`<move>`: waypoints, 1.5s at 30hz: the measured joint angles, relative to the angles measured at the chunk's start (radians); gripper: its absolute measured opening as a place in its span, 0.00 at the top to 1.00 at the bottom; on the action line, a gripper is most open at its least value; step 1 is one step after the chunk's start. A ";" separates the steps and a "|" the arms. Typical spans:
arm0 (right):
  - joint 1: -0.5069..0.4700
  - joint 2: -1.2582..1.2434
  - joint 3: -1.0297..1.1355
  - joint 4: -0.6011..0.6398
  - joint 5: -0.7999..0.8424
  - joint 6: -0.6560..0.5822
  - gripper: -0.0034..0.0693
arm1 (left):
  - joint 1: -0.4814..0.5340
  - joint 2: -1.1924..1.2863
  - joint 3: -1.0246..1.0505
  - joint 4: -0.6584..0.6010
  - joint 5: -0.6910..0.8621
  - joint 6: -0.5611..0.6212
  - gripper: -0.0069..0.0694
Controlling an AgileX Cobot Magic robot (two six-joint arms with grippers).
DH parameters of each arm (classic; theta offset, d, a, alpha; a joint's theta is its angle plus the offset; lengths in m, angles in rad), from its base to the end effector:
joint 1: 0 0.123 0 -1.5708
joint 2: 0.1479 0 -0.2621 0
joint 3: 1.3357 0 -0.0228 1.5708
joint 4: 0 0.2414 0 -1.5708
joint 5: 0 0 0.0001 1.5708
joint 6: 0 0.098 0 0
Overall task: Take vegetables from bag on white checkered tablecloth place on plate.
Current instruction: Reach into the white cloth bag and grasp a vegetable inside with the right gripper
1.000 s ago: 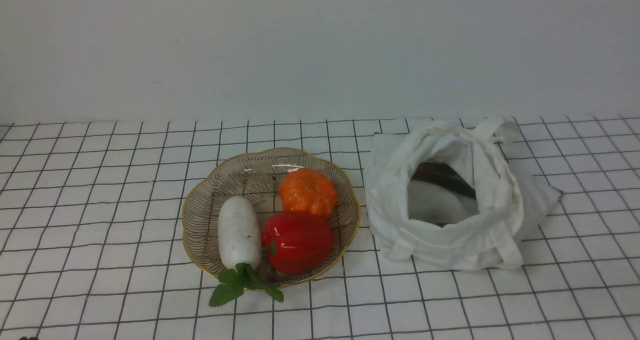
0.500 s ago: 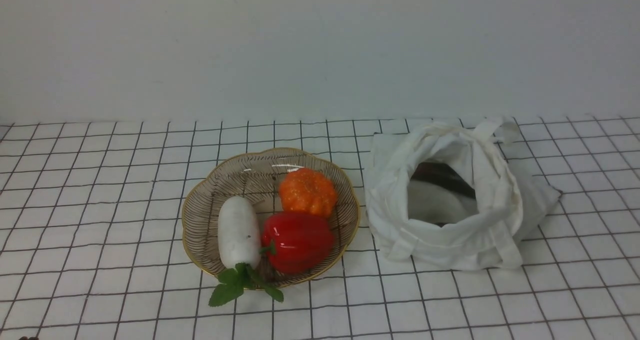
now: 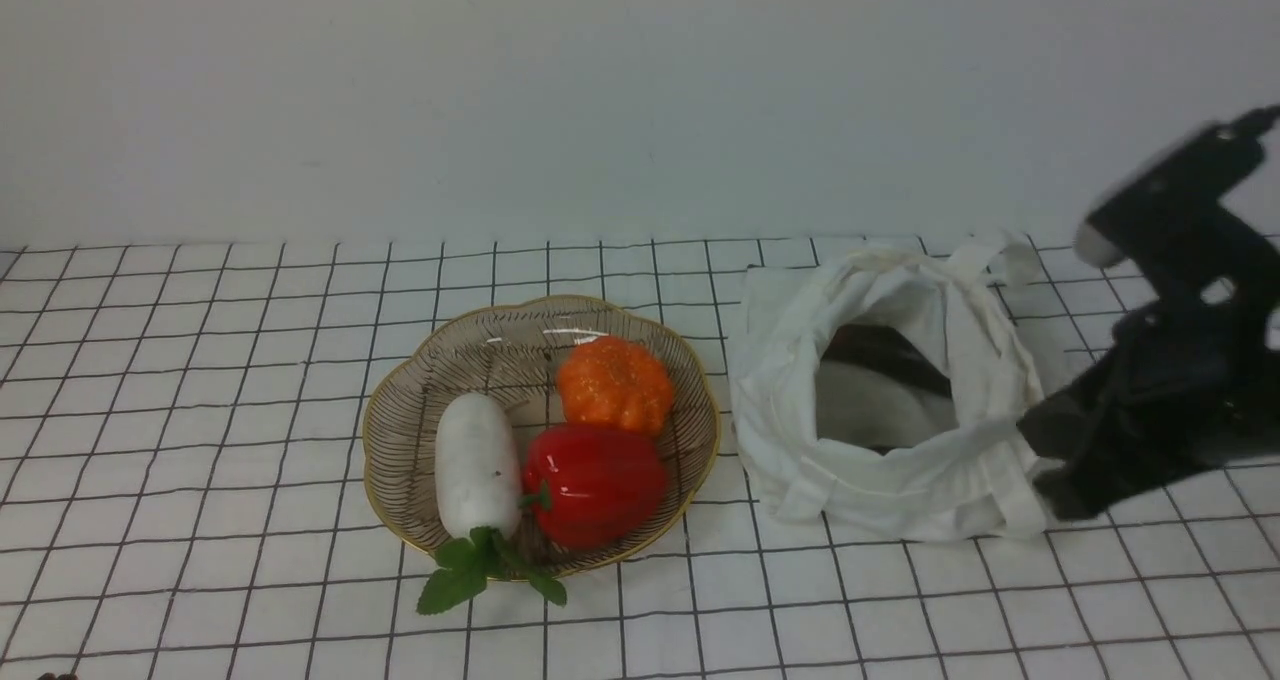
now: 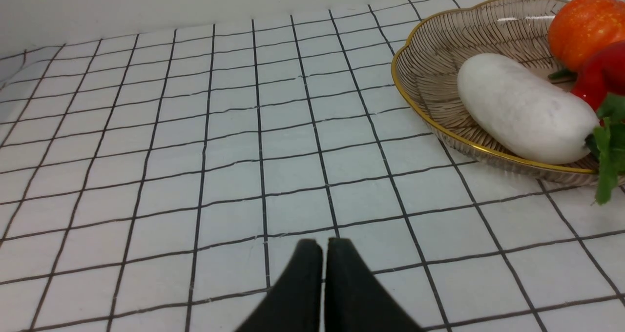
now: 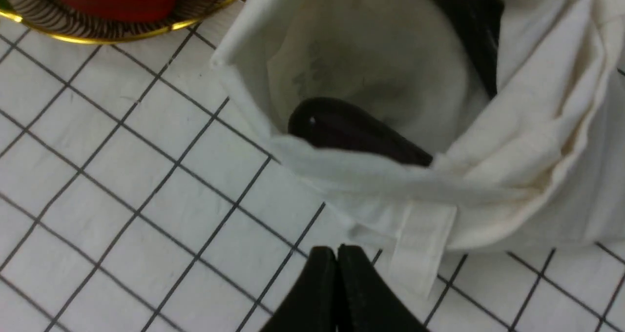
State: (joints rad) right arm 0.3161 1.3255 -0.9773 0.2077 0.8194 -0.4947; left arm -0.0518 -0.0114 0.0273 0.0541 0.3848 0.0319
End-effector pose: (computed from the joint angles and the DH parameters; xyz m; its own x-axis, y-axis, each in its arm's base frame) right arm 0.2426 0.0949 0.2586 -0.6529 -0.5720 -0.4966 -0.6403 0.7670 -0.0415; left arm 0.0727 -0.0018 0.1683 -0.3038 0.0978 -0.9477 0.0576 0.9948 0.0842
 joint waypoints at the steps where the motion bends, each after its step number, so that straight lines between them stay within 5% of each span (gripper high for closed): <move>1: 0.000 0.010 0.000 0.000 -0.001 -0.004 0.97 | 0.000 0.000 0.000 0.000 0.000 0.000 0.92; 16: 0.000 0.541 -0.379 -0.025 -0.068 -0.079 0.92 | 0.000 0.000 0.000 0.000 0.000 0.000 0.92; 32: 0.000 0.777 -0.512 -0.163 -0.288 -0.086 0.31 | 0.000 0.000 0.000 0.000 0.000 0.000 0.92; 42: 0.000 0.835 -0.522 -0.245 -0.314 -0.089 0.28 | 0.000 0.000 0.000 0.000 0.000 0.000 0.92; 45: 0.000 0.835 -0.527 -0.253 -0.312 -0.080 0.41 | 0.000 0.000 0.000 0.000 0.000 0.000 0.92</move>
State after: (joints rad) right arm 0.3161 2.1604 -1.5042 -0.0449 0.5076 -0.5750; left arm -0.0518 -0.0114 0.0273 0.0541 0.3848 0.0319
